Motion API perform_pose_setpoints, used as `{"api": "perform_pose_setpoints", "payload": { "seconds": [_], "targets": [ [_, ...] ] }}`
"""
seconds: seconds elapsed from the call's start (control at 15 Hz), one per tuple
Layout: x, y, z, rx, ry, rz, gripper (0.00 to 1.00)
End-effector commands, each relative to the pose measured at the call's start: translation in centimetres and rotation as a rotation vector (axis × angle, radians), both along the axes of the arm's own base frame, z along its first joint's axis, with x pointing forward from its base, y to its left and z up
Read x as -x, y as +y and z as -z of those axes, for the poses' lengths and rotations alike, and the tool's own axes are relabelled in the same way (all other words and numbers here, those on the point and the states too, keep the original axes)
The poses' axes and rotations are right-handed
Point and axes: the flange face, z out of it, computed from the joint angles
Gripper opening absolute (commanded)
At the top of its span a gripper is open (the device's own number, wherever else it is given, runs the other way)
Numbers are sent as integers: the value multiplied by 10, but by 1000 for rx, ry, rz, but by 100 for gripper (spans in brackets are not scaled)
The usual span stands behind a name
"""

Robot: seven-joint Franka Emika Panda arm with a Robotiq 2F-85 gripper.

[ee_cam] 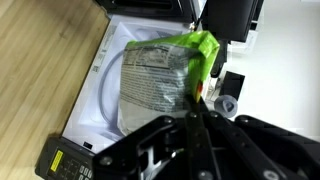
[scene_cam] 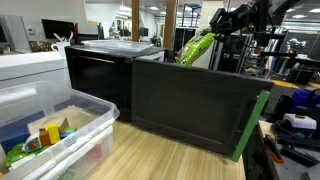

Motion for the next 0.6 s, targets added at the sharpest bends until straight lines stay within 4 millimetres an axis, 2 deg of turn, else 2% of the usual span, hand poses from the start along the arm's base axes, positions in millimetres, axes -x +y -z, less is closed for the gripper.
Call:
{"api": "perform_pose_setpoints", "payload": {
  "seconds": [0.0,0.33,0.53],
  "targets": [
    [-11,1,8,1,-49,25,0],
    [-24,-1,39,36,-49,17,0],
    [-32,6,59,41,-47,6,0]
  ]
}}
